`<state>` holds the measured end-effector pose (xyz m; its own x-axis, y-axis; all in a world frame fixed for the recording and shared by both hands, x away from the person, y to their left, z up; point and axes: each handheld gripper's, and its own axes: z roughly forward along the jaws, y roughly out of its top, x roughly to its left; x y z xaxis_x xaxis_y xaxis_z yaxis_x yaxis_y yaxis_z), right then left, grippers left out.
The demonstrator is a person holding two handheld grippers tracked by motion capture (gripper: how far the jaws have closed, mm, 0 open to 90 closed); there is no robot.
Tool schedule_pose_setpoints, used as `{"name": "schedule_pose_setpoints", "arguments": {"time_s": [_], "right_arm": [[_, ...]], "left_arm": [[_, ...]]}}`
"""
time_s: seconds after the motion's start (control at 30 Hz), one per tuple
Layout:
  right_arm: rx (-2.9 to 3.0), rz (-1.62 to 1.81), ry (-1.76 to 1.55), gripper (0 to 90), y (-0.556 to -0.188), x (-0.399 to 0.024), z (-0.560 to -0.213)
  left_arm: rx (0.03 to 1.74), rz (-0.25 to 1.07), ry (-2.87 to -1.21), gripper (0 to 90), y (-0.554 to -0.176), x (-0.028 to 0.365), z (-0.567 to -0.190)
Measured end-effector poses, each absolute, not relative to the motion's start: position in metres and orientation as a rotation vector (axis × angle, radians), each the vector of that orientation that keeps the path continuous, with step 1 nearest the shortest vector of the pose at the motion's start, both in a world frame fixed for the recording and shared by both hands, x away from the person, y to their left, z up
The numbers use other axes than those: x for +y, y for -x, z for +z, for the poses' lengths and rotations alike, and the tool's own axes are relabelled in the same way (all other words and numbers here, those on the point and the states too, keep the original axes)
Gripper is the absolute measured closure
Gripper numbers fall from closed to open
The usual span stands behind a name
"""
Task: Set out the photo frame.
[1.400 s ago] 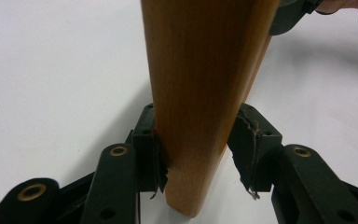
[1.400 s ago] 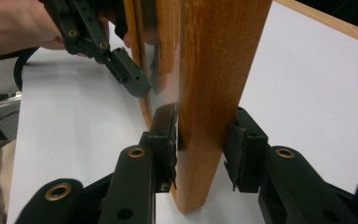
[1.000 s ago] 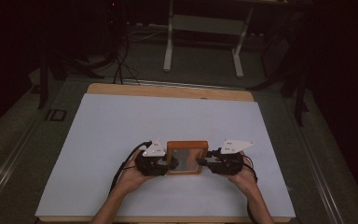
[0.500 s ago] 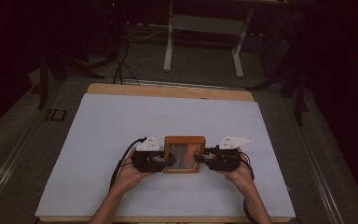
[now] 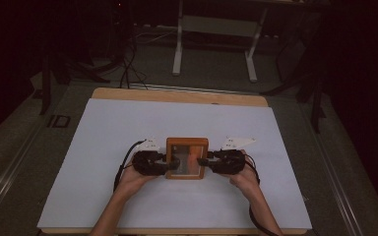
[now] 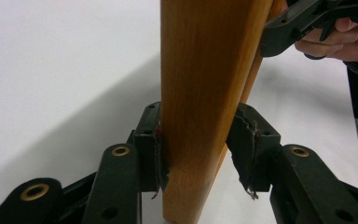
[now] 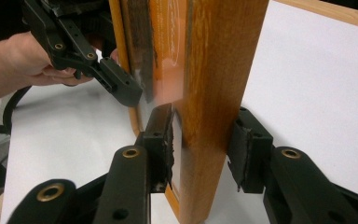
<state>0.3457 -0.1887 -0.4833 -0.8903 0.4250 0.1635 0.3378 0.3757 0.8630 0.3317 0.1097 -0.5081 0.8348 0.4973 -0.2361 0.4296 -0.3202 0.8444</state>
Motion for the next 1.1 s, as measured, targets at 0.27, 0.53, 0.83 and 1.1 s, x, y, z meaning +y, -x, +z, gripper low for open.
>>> {"name": "schedule_pose_setpoints", "arguments": {"time_s": [0.27,0.53,0.83,1.1], "right_arm": [[2.527,1.563,-0.711,63.0,-0.350,-0.185,-0.480],[2.524,1.571,-0.737,63.1,-0.353,-0.183,-0.481],[2.523,1.582,-0.771,63.2,-0.358,-0.183,-0.484],[2.519,1.619,-0.802,63.5,-0.362,-0.183,-0.486]], "left_arm": [[0.699,0.082,-1.936,57.7,-0.335,0.113,-0.507],[0.729,0.056,-1.917,56.8,-0.340,0.115,-0.509],[0.751,0.035,-1.904,56.2,-0.344,0.115,-0.511],[0.773,0.024,-1.888,56.0,-0.346,0.117,-0.513]]}}
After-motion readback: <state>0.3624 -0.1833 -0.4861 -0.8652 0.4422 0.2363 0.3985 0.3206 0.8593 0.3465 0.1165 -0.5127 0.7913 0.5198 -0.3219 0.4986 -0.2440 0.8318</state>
